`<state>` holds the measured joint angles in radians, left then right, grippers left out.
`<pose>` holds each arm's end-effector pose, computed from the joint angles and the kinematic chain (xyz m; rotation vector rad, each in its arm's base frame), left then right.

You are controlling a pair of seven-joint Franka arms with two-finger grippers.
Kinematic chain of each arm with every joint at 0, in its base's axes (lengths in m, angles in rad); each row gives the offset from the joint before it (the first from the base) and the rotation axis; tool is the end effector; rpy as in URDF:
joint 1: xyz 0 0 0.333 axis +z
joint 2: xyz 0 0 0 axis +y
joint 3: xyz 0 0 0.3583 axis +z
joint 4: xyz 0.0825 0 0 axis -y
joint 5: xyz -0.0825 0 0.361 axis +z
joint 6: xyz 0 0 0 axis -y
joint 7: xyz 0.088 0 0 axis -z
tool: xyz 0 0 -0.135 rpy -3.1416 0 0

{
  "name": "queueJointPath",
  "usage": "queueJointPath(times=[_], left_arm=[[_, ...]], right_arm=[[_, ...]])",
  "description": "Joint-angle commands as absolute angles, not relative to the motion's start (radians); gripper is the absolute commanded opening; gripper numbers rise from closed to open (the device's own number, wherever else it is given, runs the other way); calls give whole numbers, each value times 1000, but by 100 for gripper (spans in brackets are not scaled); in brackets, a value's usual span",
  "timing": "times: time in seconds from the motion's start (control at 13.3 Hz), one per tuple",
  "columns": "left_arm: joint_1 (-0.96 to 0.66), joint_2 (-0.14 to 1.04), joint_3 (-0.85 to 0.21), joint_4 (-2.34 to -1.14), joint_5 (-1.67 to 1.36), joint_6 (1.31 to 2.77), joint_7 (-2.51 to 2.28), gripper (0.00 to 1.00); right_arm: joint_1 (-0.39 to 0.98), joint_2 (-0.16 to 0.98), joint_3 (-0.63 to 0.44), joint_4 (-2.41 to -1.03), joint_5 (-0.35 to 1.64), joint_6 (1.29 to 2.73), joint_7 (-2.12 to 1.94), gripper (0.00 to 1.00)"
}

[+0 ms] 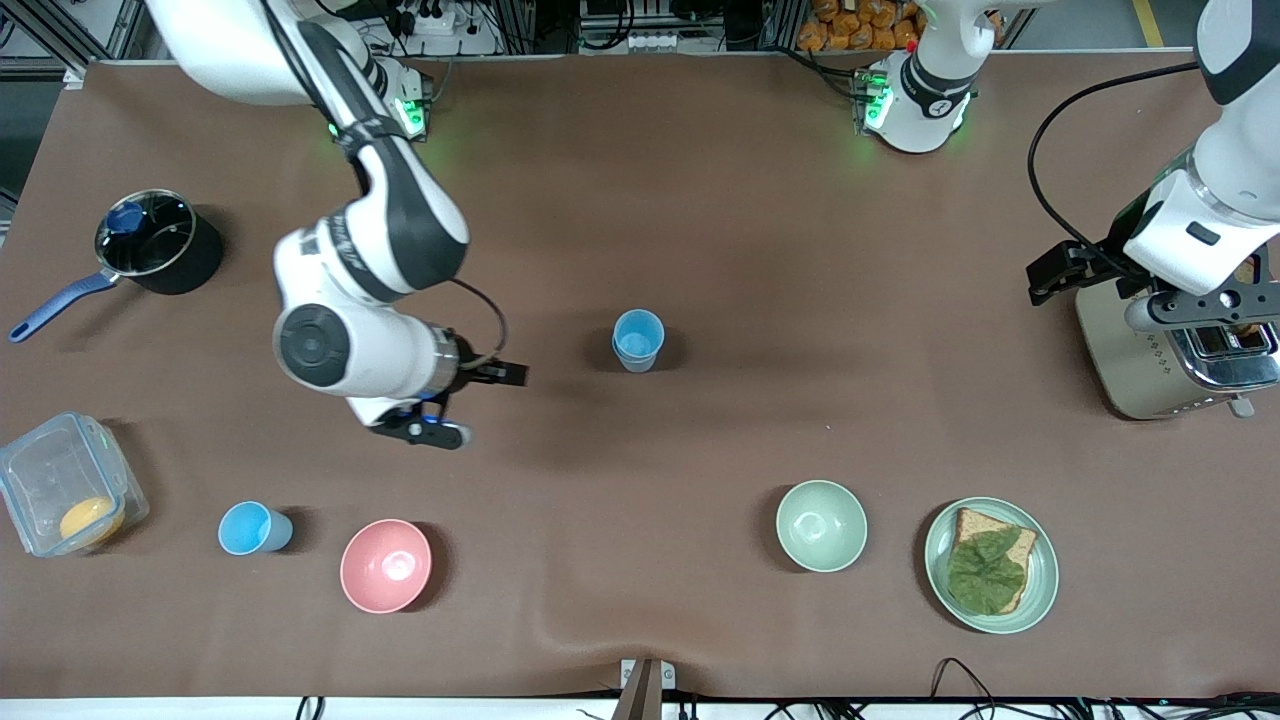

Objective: Stack blue cups with both arms

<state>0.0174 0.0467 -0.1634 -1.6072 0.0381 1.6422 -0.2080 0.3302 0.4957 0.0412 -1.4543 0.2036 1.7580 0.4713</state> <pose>0.5471 -0.0733 0.6037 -3.1084 -0.0920 0.0086 0.6180 0.2608 0.4055 -2.9875 0.2400 0.3962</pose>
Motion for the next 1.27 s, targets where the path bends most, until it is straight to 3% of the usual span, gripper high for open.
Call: queueJointPath(times=[0.0,0.3,0.6,1.2], left_arm=[[20,41,-161,-1603,12,1631,-190,100],[20,32,-161,-1598,12,1631,-189,100],[26,29,-160,-1592,-18,1611,-192,100],[28,38,-149,-1508,-29,1522,-198,100]], right_arm=[[211,361,64,-1567,176,1740,320,100],[57,128,69,-1707,103,1691,118,100],[-70,2,101,-1704,71,1560,29,100],[-130,-12,107,-1588,-6,1467,-71,100]])
